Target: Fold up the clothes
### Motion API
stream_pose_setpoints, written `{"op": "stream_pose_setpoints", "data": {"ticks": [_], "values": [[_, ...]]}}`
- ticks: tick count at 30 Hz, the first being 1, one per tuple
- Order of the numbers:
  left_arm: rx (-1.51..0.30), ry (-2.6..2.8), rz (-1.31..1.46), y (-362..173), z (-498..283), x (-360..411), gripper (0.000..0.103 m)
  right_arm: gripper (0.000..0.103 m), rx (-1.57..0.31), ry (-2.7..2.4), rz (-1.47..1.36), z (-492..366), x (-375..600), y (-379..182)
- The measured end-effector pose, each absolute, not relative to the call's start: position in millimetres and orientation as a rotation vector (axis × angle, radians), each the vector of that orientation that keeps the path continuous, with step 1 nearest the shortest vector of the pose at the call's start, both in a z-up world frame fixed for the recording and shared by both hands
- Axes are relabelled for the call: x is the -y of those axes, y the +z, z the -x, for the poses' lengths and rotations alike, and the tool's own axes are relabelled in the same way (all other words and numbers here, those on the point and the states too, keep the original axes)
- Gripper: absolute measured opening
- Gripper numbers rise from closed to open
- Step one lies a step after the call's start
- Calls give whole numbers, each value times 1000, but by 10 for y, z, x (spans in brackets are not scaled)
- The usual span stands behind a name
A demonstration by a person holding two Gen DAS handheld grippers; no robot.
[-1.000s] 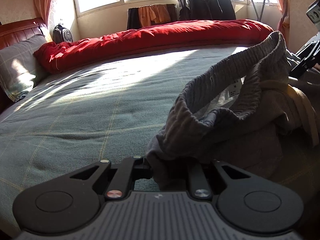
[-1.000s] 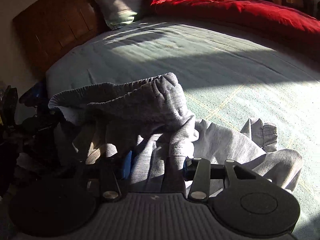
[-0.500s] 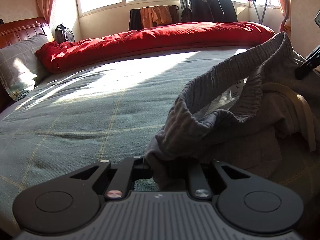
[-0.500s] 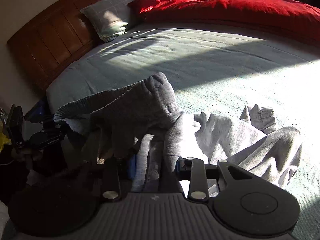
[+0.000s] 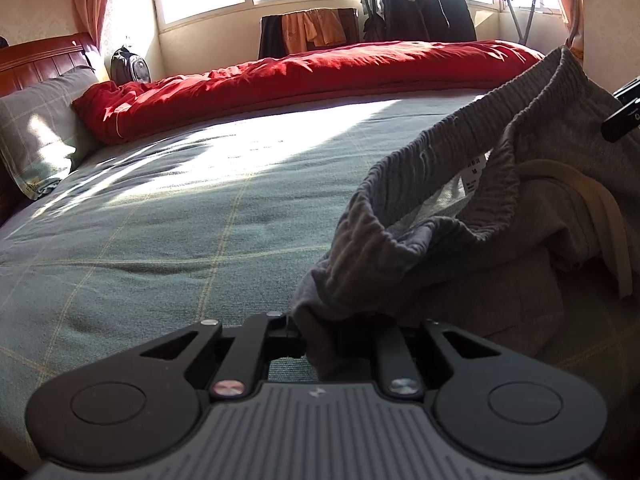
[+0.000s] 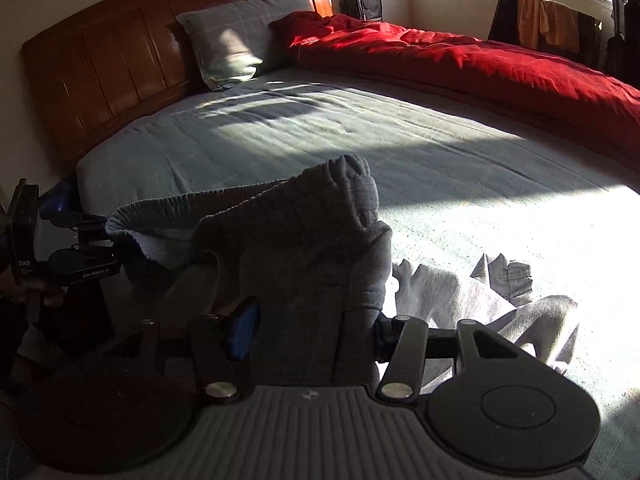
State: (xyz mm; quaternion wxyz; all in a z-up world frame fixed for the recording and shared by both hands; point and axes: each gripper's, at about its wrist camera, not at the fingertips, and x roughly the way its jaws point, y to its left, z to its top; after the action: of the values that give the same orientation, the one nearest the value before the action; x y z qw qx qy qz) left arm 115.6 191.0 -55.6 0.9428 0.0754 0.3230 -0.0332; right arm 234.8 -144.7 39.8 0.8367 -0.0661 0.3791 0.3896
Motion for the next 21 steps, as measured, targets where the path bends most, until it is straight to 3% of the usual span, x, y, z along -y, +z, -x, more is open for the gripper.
{"op": "stream_pose_setpoints", "data": {"ticks": [4,5,6,9,21], "values": [[-667,-60,-137,-576,-1161,-1924,15,55,-810,841,46,-2573,1431,356],[-669,-60,-130,-581,-1159,-1934,14,50,-821,839,26,-2630,1408,334],[-670,-60,-120,-585,-1155,-1949,14,34,-823,839,23,-2661,1382,330],[-670,-67,-70,-584,-1149,-2032,12,25,-814,840,63,-2675,1296,376],[-620,-68,-31,-617,-1168,-2070,10,23,-719,788,337,-2704,516,682]]}}
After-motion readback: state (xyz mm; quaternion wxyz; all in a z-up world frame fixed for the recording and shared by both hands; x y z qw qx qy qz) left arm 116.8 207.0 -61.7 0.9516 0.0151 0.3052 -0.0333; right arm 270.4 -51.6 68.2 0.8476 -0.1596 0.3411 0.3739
